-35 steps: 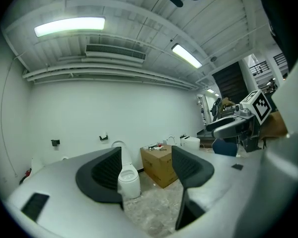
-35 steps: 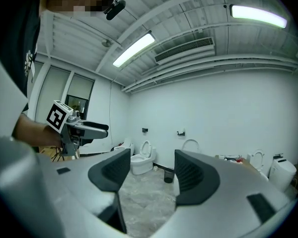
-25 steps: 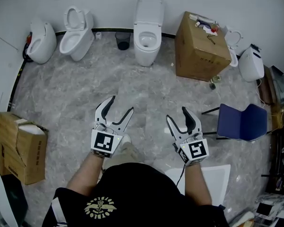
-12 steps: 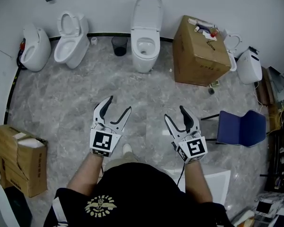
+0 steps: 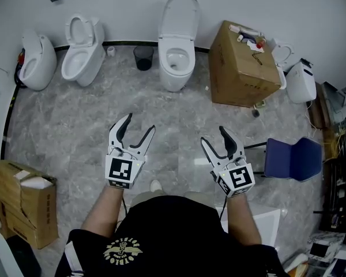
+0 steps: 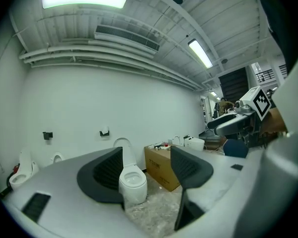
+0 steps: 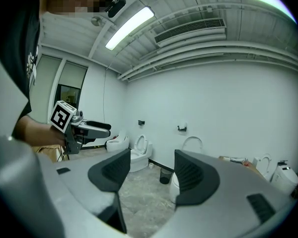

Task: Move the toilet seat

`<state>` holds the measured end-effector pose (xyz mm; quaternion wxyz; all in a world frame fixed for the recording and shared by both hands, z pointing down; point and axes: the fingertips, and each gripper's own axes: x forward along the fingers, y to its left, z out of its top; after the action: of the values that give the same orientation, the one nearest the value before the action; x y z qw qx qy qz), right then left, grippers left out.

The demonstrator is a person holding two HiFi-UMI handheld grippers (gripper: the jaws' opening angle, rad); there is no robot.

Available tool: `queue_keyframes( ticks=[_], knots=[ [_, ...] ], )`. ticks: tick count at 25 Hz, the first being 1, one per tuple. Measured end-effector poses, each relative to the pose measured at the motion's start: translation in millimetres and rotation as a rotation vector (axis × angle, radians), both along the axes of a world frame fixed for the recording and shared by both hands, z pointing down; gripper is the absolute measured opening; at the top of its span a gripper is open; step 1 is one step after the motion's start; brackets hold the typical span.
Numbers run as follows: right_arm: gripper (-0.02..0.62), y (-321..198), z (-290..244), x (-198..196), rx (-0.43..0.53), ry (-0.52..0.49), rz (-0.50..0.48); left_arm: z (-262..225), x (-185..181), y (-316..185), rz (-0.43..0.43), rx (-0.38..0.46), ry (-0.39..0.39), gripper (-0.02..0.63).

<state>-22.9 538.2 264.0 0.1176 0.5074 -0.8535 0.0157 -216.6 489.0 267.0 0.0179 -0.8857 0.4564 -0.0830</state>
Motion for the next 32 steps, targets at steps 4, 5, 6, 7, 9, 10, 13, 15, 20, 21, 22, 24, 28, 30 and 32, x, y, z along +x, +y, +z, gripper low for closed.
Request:
queue_keyframes(
  ticks=[4, 5, 6, 7, 9, 10, 13, 15, 20, 21, 22, 24, 28, 30, 32],
  knots=[
    [0.265, -7, 0, 6, 0.0, -0.006, 0.027, 5, -7, -12, -0.005, -0.007, 0.0, 0.295],
    [0.265, -7, 0, 7, -0.003, -0.007, 0.03, 4, -8, -14, -0.004, -0.009, 0.0, 0.295],
    [0.265, -9, 1, 7, -0.008, -0.008, 0.031, 5, -9, -16, -0.003, -0.01, -0.003, 0.295],
    [0.265, -11, 1, 8, -0.012, -0.011, 0.031, 5, -9, -17, -0.002, -0.011, -0.009, 0.295],
    [0.265, -15, 2, 11, -0.015, -0.024, 0.031, 7, -6, -21, -0.002, -0.017, -0.022, 0.295],
    [0.265, -18, 1, 14, -0.015, -0.03, 0.03, 7, -3, -23, -0.003, -0.019, -0.024, 0.295],
    [0.265, -29, 1, 25, -0.011, -0.033, 0.027, 5, 6, -30, -0.005, -0.014, -0.015, 0.295],
    [0.265, -38, 3, 28, -0.01, -0.037, 0.019, 4, 9, -37, -0.007, -0.005, -0.01, 0.293],
    [0.265, -63, 10, 35, -0.019, -0.06, 0.0, 0, 17, -56, -0.028, 0.009, -0.017, 0.293],
    [0.265, -68, 10, 35, -0.018, -0.063, -0.002, -2, 18, -60, -0.028, 0.011, -0.02, 0.293],
    [0.265, -73, 10, 37, -0.018, -0.067, -0.003, -3, 20, -64, -0.027, 0.012, -0.024, 0.293],
    [0.265, -84, 12, 40, -0.022, -0.073, -0.006, -2, 23, -75, -0.023, 0.009, -0.036, 0.293],
    [0.265, -103, 21, 53, -0.038, -0.075, -0.004, 4, 34, -94, -0.021, -0.002, -0.043, 0.293],
    [0.265, -112, 24, 59, -0.042, -0.077, -0.003, 5, 41, -101, -0.016, -0.004, -0.041, 0.293],
    [0.265, -121, 26, 64, -0.046, -0.076, -0.006, 6, 51, -108, -0.008, -0.004, -0.043, 0.291]
  ],
)
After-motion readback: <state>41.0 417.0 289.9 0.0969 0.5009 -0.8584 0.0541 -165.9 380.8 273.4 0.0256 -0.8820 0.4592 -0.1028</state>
